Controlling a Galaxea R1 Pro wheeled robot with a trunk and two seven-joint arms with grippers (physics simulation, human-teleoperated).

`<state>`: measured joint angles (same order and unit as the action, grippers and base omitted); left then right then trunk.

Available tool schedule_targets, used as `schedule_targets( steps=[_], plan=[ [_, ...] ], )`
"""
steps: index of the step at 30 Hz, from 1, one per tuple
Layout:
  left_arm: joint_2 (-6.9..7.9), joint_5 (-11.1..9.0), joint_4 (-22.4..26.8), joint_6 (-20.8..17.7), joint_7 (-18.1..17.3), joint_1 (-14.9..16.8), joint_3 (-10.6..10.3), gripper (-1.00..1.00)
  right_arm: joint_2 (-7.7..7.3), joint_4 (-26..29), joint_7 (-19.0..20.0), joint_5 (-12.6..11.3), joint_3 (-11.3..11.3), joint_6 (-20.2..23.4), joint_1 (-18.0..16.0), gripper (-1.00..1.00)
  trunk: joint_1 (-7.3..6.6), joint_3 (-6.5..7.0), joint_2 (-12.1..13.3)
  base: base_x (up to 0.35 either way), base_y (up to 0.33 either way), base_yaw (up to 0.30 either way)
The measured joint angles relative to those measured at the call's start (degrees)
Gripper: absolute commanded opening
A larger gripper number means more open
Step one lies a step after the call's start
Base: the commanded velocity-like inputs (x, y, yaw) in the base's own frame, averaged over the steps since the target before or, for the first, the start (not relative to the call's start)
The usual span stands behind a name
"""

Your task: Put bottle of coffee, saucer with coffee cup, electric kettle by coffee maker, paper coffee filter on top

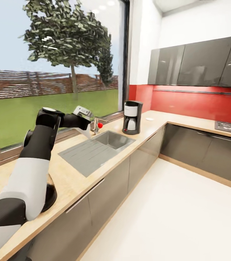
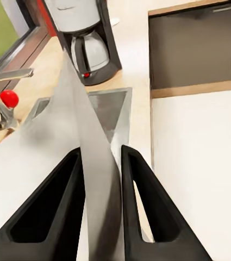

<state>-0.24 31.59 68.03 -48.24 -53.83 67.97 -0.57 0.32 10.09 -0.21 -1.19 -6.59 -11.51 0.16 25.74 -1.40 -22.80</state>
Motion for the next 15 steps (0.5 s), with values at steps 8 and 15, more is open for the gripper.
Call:
schedule_targets(
  steps=[8,15],
  plan=[
    [0.13,0.2,0.0,0.2,0.1,0.0,0.1,-1.00,0.00,0.0,0.0,0.0,0.0,0.0,0.0,1.00,-0.01,0.00,0.0,0.051,0.000,-0.224],
    [0.14,0.3,0.0,0.2,0.1,0.0,0.1,-1.00,0.00,0.1,0.0,0.1,0.0,0.0,0.0,1.00,-0.03,0.00,0.0,0.297,-0.110,-0.003]
  ],
)
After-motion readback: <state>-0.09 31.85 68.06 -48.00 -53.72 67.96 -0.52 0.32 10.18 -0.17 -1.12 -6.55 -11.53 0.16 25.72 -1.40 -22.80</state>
